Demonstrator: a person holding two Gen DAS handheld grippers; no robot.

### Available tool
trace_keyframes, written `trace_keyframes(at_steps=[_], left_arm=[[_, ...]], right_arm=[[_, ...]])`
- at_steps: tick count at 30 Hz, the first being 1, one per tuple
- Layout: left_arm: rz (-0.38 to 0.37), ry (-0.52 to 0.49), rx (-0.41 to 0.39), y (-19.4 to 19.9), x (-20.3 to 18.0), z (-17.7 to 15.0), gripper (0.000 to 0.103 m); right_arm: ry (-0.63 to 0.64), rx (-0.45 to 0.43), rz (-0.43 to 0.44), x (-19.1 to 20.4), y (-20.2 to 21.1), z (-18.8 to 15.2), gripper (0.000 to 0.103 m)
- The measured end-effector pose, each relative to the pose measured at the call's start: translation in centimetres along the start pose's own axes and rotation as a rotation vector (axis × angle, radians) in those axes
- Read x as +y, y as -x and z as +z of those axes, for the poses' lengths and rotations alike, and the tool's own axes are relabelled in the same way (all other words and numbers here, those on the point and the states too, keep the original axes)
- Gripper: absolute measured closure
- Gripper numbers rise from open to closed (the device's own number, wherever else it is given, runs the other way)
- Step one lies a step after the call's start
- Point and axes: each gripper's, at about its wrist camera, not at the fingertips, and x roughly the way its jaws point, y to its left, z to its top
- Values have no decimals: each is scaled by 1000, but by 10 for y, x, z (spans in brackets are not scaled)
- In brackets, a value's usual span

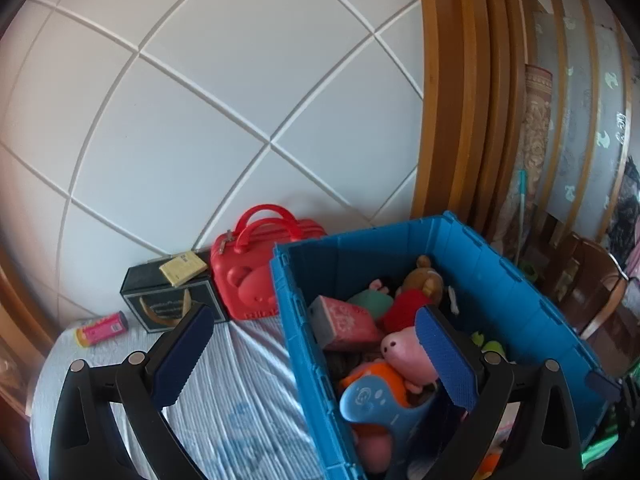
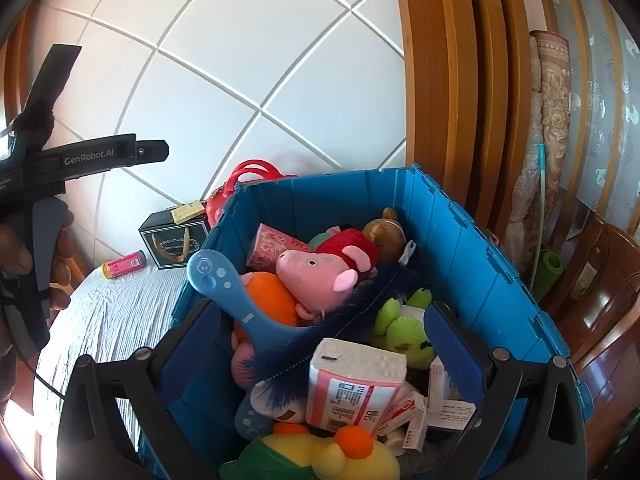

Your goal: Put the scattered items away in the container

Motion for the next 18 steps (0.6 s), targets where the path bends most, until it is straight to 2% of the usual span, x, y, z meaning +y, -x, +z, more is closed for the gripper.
trace_keyframes(at_steps=[8,18], left_arm=[[49,80,22,29,62,-28,1],[107,175,56,78,159,-69,1]], right_arm=[[66,5,43,62,6,0,0],[138,8,110,162,20,-11,0]])
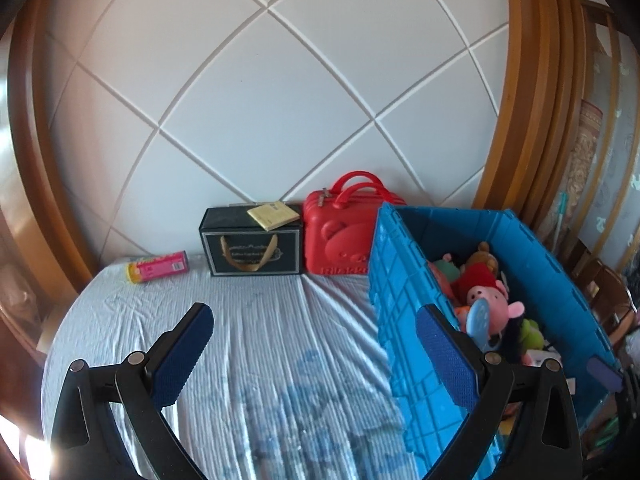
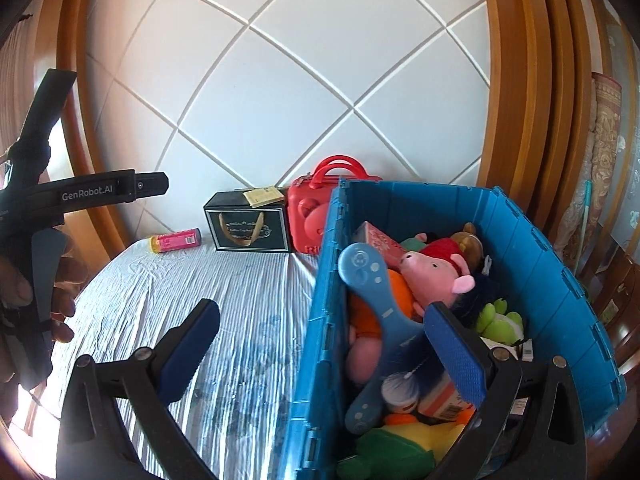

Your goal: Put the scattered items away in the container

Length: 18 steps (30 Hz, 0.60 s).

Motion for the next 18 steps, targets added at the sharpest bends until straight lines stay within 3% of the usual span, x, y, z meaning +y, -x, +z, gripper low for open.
trace_keyframes(at_steps=[18], left_arm=[[155,63,47,77,147,-79,1]], right_arm=[[86,9,115,154,29,-27,0]])
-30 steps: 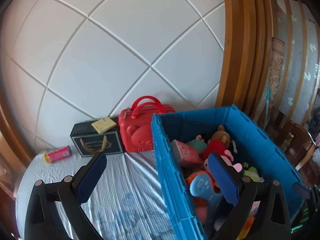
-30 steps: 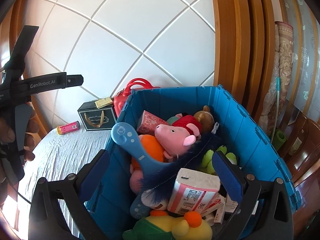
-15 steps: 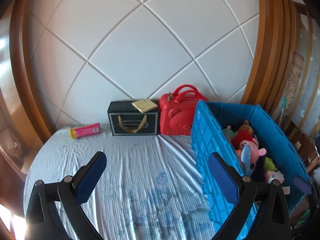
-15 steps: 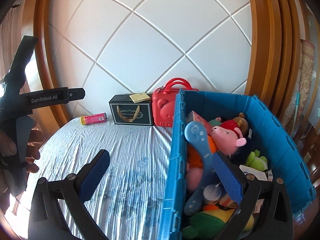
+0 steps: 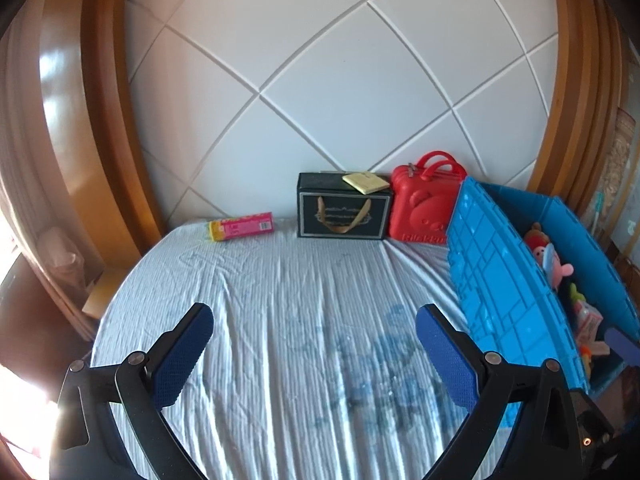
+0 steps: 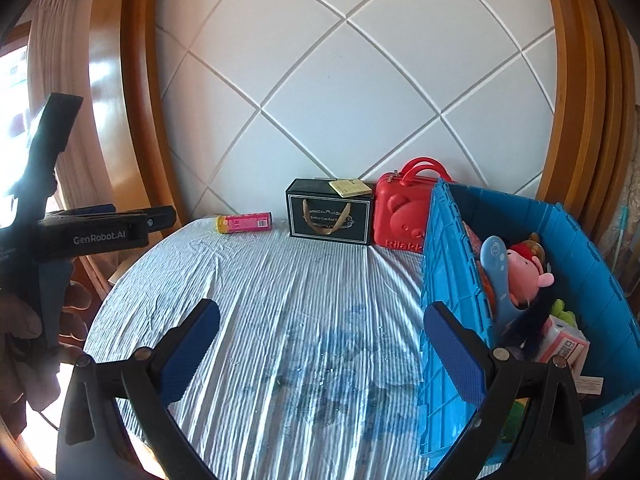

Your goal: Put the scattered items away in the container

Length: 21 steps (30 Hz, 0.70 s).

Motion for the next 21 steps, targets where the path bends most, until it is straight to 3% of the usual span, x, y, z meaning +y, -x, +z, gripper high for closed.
trace_keyframes(at_steps=[11,21], left_arm=[[40,3,26,23,54,-34,1],[161,2,22,40,79,-54,1]], right_arm=[[-22,3,22,52,7,-15,0],[-31,-4,35,81,9,-19,0]])
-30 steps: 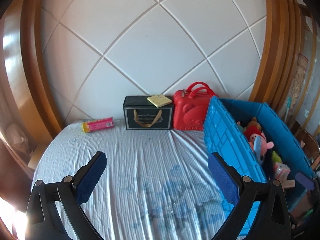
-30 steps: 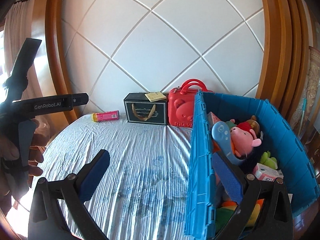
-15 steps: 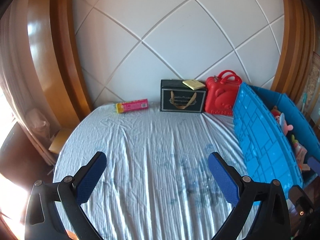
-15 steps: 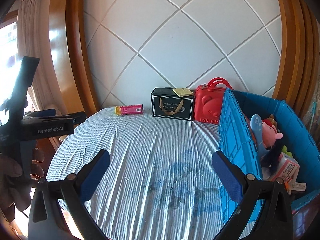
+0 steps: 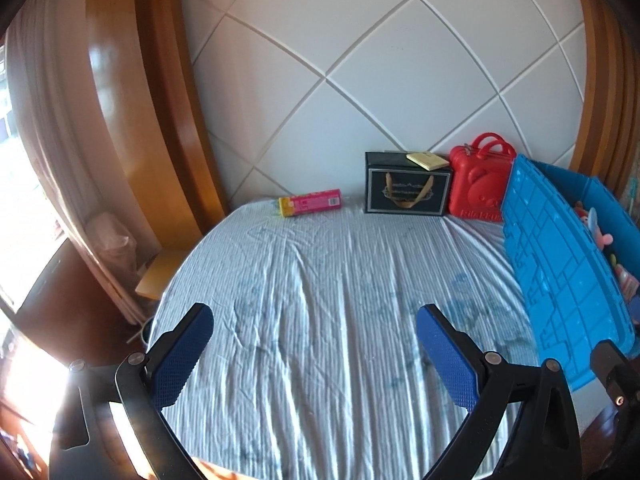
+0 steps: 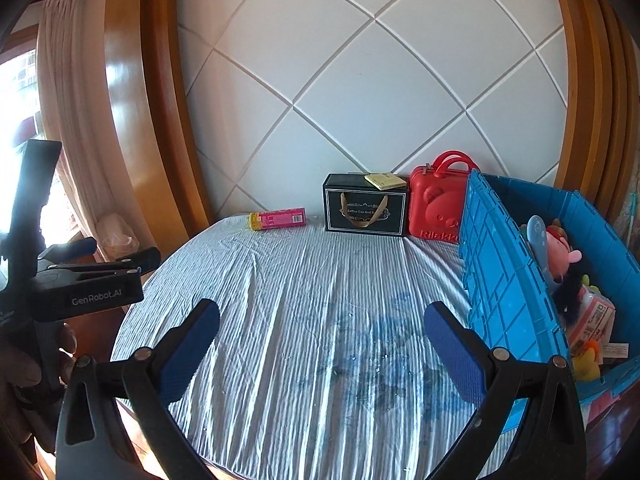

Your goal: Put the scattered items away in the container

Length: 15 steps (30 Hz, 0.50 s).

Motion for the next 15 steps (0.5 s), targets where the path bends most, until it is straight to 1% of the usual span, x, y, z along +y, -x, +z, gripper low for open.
trace_keyframes(at_steps=[3,7,15], left_arm=[[-5,16,4,2,10,-3,1],[-37,49,4,4,21,-9,1],[-64,14,-15,7,18,-15,1]], right_arm=[[-3,4,2,4,-2,-2,0],[-6,13,-3,5,-5,-4,0],[-15,24,-29,2,-9,-4,0]])
